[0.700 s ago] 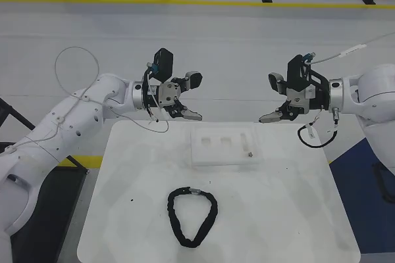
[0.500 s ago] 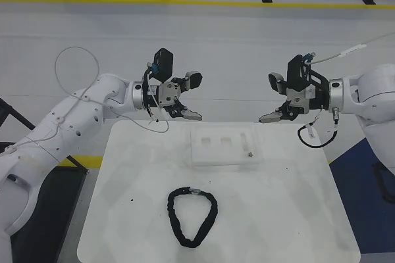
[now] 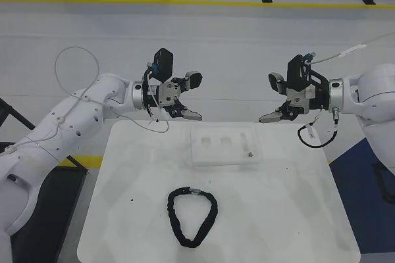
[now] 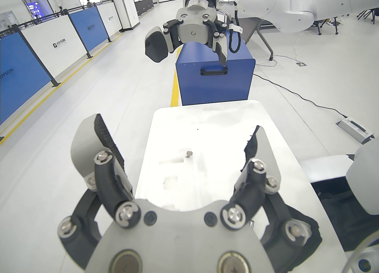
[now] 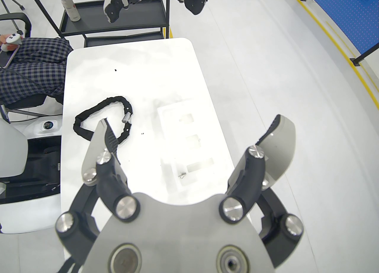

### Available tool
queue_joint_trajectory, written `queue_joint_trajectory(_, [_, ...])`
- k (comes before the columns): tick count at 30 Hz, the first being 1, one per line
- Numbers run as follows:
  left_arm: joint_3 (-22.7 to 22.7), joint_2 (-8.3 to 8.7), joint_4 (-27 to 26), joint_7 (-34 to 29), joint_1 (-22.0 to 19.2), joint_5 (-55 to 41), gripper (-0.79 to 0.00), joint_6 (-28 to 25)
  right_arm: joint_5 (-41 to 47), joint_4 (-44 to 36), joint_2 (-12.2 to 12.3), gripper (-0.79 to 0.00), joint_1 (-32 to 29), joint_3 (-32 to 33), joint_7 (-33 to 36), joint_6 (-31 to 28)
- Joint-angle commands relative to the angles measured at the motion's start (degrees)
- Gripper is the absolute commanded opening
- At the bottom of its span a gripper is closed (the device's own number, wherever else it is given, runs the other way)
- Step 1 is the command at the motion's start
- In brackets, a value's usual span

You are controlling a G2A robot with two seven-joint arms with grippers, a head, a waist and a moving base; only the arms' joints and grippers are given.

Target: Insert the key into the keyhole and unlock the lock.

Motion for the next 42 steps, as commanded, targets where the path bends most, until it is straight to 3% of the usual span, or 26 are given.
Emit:
queue_joint_trajectory(1, [0.0,0.0,0.0,0.0,0.0,0.0,0.0,0.0,-0.9,0.0,-0.1,0.0,-1.1,-0.3,-1.2,1.8])
queue_joint_trajectory(19, [0.0,0.0,0.0,0.0,0.0,0.0,0.0,0.0,1.7,13.8,-5.3,0.0,-1.1,-12.3,-0.5,18.1])
queue_joint_trajectory(33, [0.0,0.0,0.0,0.0,0.0,0.0,0.0,0.0,4.2,19.2,-10.1,0.0,-2.0,-18.7,3.1,38.3])
queue_joint_trajectory(42, [0.0,0.0,0.0,0.0,0.0,0.0,0.0,0.0,7.9,24.7,-13.0,0.0,-2.1,-20.5,6.4,48.3])
